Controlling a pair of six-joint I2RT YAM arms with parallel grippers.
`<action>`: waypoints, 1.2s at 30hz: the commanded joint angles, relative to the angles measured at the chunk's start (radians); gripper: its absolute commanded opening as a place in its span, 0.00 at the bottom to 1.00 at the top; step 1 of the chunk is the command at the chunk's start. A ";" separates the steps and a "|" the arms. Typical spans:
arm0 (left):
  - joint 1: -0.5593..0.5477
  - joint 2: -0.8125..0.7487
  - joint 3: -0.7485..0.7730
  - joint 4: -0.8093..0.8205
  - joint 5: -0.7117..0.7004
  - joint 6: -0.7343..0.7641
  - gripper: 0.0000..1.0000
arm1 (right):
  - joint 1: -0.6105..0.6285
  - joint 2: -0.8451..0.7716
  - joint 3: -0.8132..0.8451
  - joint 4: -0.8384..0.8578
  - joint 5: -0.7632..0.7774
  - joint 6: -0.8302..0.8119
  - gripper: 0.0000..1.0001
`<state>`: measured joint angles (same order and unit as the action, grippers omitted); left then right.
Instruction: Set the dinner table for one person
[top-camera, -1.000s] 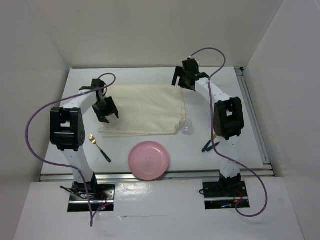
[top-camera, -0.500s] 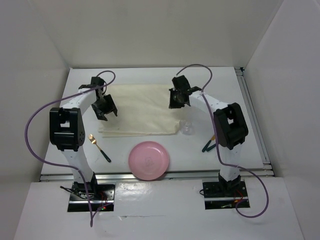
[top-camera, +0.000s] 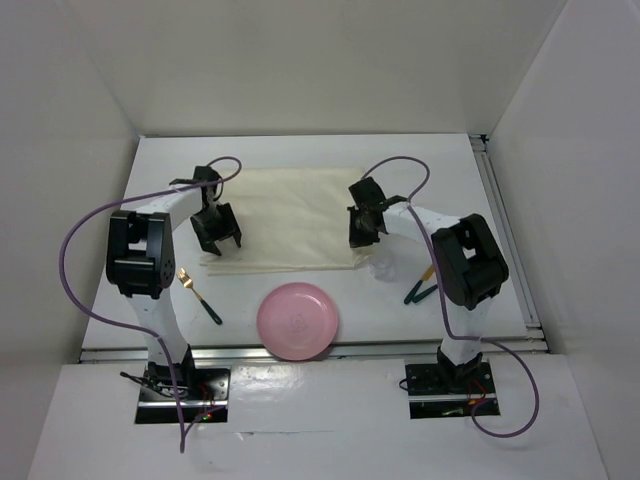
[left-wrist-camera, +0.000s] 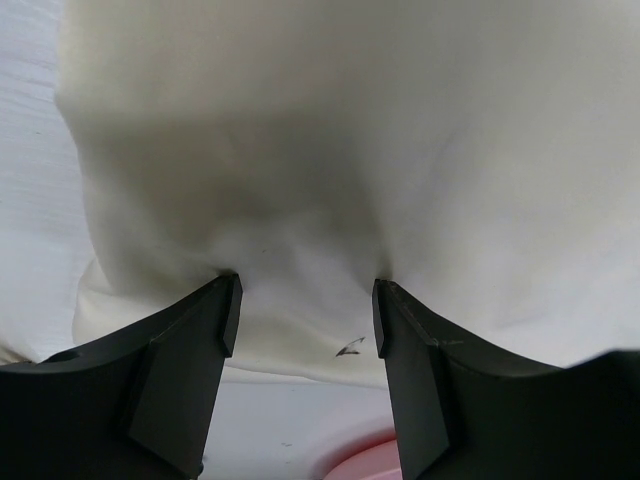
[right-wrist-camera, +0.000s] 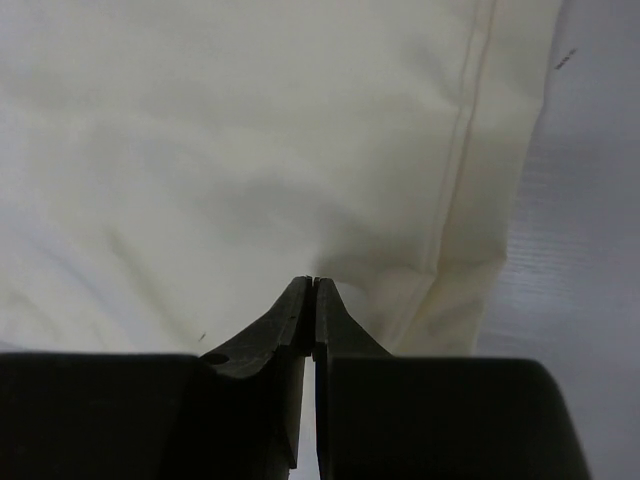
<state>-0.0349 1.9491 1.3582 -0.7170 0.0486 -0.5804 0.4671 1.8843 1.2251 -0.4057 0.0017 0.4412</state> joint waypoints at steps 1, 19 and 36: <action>-0.042 0.017 -0.031 0.030 0.014 -0.016 0.72 | 0.007 -0.083 -0.036 0.002 0.105 0.016 0.06; -0.109 0.039 0.215 -0.105 -0.114 -0.006 0.74 | -0.002 -0.188 0.111 -0.085 0.169 -0.022 0.26; -0.118 -0.057 0.234 -0.105 -0.049 0.004 0.85 | -0.255 -0.553 -0.195 -0.191 -0.061 0.007 0.80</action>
<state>-0.1448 1.8664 1.5917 -0.8341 -0.0681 -0.5789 0.2115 1.3571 1.1099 -0.5587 0.0437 0.4328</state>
